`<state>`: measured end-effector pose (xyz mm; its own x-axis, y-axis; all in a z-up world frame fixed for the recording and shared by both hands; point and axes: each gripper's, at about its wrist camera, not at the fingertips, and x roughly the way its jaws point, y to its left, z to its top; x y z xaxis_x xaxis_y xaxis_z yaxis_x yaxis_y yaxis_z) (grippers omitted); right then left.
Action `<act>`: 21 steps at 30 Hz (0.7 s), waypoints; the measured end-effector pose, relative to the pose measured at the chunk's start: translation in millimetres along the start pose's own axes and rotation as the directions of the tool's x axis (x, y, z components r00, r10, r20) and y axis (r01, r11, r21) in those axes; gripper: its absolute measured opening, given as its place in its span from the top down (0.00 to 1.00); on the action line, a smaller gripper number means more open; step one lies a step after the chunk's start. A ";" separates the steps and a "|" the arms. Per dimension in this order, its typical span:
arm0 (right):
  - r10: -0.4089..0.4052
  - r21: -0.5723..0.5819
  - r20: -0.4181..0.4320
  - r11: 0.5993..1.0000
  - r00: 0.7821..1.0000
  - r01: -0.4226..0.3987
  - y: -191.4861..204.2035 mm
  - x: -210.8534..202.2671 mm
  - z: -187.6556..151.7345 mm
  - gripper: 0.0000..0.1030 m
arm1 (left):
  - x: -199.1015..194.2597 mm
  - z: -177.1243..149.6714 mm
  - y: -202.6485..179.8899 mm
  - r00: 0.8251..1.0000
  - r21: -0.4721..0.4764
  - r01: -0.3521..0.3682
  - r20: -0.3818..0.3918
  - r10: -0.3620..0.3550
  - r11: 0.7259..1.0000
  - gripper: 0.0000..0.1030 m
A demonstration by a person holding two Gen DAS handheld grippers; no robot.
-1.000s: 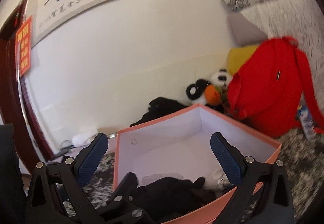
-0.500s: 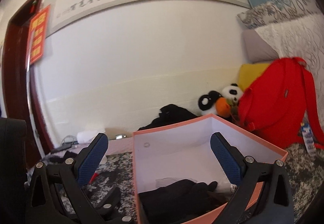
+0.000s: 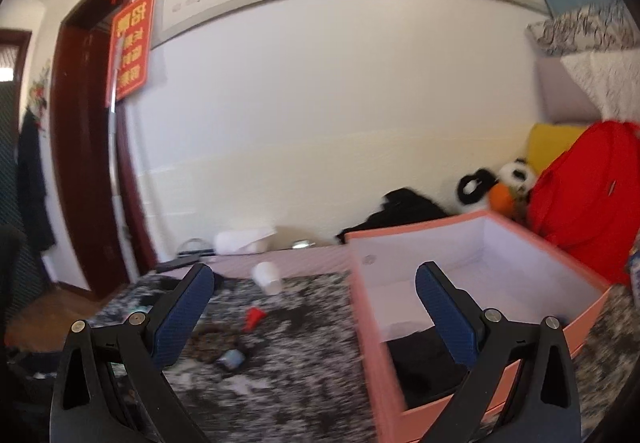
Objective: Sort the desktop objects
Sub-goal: 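Grasp the green tape measure with the left tool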
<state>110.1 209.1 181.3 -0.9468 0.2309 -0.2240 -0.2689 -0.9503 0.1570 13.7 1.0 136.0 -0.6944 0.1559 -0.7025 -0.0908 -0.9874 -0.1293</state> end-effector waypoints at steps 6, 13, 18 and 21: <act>0.114 0.044 -0.082 0.993 0.990 -0.111 28.7 41.0 -24.4 0.00 | 59.8 7.1 59.5 0.995 -0.033 -0.078 -0.066 0.076 0.996 0.01; 0.234 0.064 -0.374 0.972 0.897 -0.227 49.0 134.7 -73.1 0.29 | 117.3 2.4 66.9 0.994 0.166 -0.109 -0.010 0.112 0.980 0.05; 0.330 0.180 -0.507 0.944 0.796 -0.276 42.7 197.7 -112.4 0.29 | 152.7 3.9 75.7 0.996 0.188 -0.061 -0.052 0.072 0.980 0.05; 0.342 0.210 -0.560 0.940 0.755 -0.270 36.1 229.1 -134.9 0.29 | 171.7 6.9 78.8 0.994 0.168 -0.022 -0.098 0.039 0.986 0.05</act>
<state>-92.8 199.5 5.9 -0.7074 -0.2676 -0.6542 -0.0345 -0.9114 0.4101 -117.6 -50.2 10.0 -0.6240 0.1193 -0.7723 -0.1945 -0.9809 0.0056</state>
